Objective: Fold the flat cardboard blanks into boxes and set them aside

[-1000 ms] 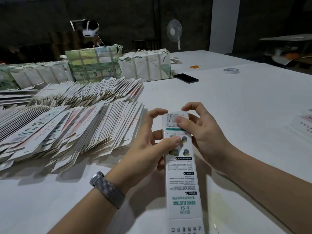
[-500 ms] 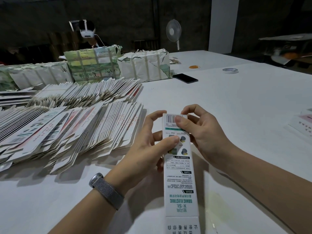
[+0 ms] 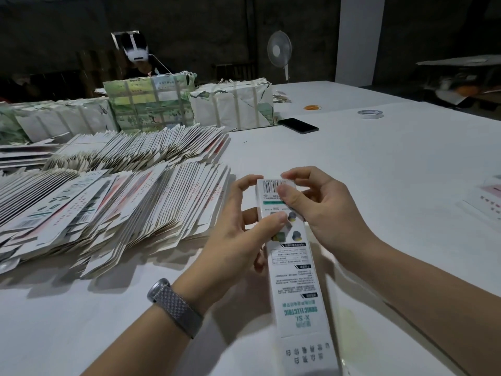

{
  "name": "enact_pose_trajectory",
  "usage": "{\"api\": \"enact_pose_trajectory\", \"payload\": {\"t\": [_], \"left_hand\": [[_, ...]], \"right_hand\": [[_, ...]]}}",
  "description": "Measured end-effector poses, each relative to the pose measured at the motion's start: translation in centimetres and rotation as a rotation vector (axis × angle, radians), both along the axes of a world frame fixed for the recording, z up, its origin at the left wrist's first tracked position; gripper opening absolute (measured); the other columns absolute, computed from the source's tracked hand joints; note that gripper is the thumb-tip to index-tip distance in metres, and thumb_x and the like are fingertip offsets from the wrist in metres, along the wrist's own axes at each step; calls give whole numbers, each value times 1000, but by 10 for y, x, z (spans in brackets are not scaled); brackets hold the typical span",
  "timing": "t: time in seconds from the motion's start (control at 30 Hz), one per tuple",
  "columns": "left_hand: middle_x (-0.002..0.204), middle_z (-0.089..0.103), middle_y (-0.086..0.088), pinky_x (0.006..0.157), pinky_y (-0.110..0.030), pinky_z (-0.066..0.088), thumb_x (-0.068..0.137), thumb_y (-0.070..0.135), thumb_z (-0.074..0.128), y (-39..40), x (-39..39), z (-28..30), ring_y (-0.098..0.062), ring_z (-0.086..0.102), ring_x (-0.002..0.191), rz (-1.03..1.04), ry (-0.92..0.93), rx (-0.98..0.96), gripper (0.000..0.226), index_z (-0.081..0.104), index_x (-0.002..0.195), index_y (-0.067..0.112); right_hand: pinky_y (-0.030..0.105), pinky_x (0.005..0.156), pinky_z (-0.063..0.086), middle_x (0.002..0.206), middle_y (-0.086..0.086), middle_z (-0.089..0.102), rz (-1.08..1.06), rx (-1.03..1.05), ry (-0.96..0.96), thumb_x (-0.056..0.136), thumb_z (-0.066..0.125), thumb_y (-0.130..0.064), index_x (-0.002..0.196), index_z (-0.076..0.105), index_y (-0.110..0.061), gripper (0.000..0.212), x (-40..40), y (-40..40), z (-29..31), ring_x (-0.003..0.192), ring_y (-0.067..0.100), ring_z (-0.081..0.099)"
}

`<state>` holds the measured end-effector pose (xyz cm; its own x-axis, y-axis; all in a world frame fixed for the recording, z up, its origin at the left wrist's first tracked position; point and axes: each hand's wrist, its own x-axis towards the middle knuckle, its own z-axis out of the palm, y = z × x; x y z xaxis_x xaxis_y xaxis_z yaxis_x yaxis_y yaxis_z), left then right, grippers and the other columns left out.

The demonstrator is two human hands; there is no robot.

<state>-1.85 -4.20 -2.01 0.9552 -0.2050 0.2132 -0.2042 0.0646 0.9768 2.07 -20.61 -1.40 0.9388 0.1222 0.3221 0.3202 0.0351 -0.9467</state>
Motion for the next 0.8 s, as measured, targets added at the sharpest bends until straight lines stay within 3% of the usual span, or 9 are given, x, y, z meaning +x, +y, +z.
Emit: {"api": "enact_pose_trajectory", "payload": {"t": [0.1, 0.17, 0.23, 0.33, 0.43, 0.5, 0.63, 0.8], "left_hand": [[87, 77, -5, 40, -23, 45, 86, 39, 77, -3, 0, 0, -17, 72, 61, 90, -53, 28, 50, 44, 124, 41], [83, 77, -3, 41, -17, 46, 82, 43, 74, -2, 1, 2, -11, 69, 55, 129, -89, 8, 53, 43, 124, 34], [83, 77, -5, 44, -19, 49, 75, 48, 73, -1, 3, 3, -14, 71, 58, 158, -121, -5, 57, 44, 121, 31], [73, 74, -8, 48, -27, 54, 74, 50, 72, 2, 7, 2, -20, 70, 56, 207, -156, -45, 54, 46, 116, 28], [53, 61, 0, 41, -17, 45, 84, 45, 64, 3, 7, 1, -7, 57, 42, 250, -156, -48, 43, 47, 116, 23], [47, 54, 5, 38, -13, 38, 89, 40, 57, 3, 8, 0, -2, 50, 37, 231, -140, -57, 37, 47, 119, 20], [53, 54, 5, 42, -19, 42, 91, 43, 57, 3, 9, -3, -5, 48, 43, 237, -164, -1, 36, 50, 123, 29], [66, 63, -7, 47, -25, 46, 95, 36, 59, 3, 8, -2, -11, 57, 53, 231, -190, -24, 39, 46, 132, 35]], "right_hand": [[33, 79, 60, 119, -16, 59, -89, -178, -100, 87, 72, -41, 114, 64, -43, 28, -1, -1, -5, 102, 10, 63], [32, 78, 57, 116, -17, 55, -105, -251, -182, 89, 71, -41, 113, 64, -46, 25, -3, 0, -6, 101, 9, 61], [32, 76, 57, 109, -16, 54, -51, -260, -216, 89, 67, -45, 111, 67, -45, 22, -6, 3, -5, 96, 12, 61], [37, 87, 57, 105, -18, 54, 40, -262, -155, 84, 60, -56, 117, 71, -37, 39, -8, 6, -3, 100, 14, 62], [32, 94, 53, 111, -22, 51, 101, -361, -97, 76, 56, -69, 131, 65, -35, 65, -8, 4, -4, 104, 7, 61], [28, 90, 54, 116, -22, 51, 114, -388, -50, 71, 59, -70, 135, 62, -33, 74, -7, 4, -4, 102, 5, 62], [20, 72, 53, 120, -16, 56, 166, -266, 39, 72, 69, -52, 119, 64, -42, 49, -8, 3, 2, 93, 8, 69], [11, 74, 51, 123, -25, 55, 104, -408, -56, 68, 70, -51, 130, 61, -40, 63, -7, -6, 15, 101, -3, 61]]}}
